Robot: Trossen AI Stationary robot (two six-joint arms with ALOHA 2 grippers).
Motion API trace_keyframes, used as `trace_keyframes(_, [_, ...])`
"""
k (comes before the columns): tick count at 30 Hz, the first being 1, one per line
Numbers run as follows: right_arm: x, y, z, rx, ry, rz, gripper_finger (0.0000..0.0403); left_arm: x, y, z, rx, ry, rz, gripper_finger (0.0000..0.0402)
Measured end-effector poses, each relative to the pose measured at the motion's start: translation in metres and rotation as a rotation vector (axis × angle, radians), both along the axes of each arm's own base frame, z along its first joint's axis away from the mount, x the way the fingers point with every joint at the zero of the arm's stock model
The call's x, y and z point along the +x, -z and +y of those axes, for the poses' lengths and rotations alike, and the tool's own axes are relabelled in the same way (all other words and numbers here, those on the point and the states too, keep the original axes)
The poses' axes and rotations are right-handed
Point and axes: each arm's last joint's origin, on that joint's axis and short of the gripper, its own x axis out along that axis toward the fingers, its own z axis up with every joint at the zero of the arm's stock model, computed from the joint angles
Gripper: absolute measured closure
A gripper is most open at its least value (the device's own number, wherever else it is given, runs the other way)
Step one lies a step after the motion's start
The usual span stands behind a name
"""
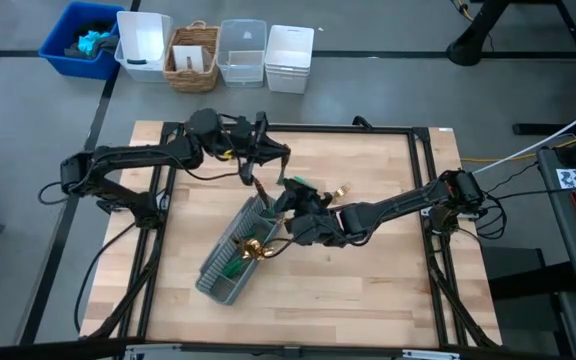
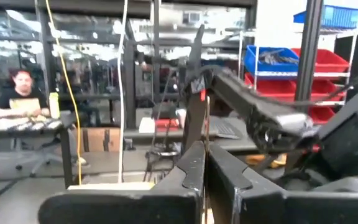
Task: Sort silverware
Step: Put the green knife into the silverware basket
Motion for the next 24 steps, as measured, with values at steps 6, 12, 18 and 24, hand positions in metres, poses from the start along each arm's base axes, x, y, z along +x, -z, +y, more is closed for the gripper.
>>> trace_keyframes(6, [-0.005,-0.002,-0.003,0.034,0.127,-0.14,0.0325,-0.026,-0.027,-0.005,0.033,-0.014,-0.092,0.0401])
trace_keyframes(12, [-0.025,-0.017,-0.009,0.132,0.174,-0.251,0.033,-0.054,-0.04,-0.023,0.008,0.045,-0.023,0.0402])
trace_keyframes(18, [-0.055,-0.04,-0.028,0.332,0.251,-0.434,0.033,-0.066,-0.041,-0.05,-0.002,0.14,0.041,0.0401])
trace_keyframes(24, [-0.082,-0.047,-0.062,0.745,0.379,-0.495,0.033,-0.047,-0.026,-0.069,0.04,0.11,0.113,0.0401])
